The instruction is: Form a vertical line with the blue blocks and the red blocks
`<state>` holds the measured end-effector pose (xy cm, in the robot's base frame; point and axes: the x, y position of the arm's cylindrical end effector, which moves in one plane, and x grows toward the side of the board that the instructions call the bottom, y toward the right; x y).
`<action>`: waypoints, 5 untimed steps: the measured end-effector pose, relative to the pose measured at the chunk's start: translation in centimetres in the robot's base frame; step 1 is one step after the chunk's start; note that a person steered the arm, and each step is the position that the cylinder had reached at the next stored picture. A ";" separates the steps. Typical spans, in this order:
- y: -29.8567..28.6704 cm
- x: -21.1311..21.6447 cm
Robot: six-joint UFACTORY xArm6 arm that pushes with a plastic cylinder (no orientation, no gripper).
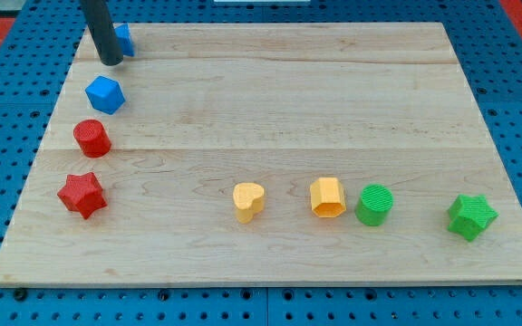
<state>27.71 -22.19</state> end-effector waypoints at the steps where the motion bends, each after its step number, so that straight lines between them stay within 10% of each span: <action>1: 0.5 0.0; 5: 23.8 15.0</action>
